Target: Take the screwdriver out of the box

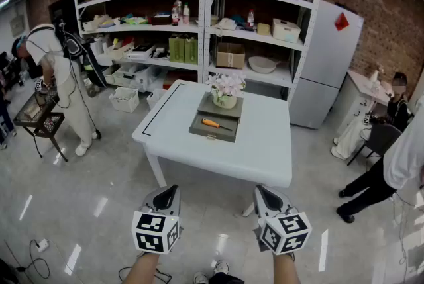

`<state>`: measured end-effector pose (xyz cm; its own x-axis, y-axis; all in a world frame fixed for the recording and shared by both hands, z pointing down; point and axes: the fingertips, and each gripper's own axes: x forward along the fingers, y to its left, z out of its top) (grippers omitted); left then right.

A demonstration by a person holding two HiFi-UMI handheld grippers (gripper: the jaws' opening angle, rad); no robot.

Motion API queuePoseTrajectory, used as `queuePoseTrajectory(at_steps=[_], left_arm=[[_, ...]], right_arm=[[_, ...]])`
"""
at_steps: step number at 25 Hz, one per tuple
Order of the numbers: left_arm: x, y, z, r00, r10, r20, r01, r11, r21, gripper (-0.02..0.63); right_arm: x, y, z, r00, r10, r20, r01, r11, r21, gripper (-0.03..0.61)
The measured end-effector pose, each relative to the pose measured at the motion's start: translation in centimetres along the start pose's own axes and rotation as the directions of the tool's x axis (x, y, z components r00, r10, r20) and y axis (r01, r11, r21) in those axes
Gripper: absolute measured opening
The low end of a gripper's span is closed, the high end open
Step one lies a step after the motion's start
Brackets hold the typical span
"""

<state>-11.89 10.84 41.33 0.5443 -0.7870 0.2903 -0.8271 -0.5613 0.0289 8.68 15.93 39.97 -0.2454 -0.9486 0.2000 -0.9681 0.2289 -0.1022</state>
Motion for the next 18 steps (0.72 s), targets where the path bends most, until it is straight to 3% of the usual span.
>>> queuePoseTrajectory(at_steps=[18], left_arm=[[1.1,3.0,-0.1,1.000,-0.012,0.002,0.012,1.000,-0.004,0.006]], right_arm=[[3.6,2.2,0.1,1.000,-0.004,0.000,0.004,0.999,-0.040,0.005]])
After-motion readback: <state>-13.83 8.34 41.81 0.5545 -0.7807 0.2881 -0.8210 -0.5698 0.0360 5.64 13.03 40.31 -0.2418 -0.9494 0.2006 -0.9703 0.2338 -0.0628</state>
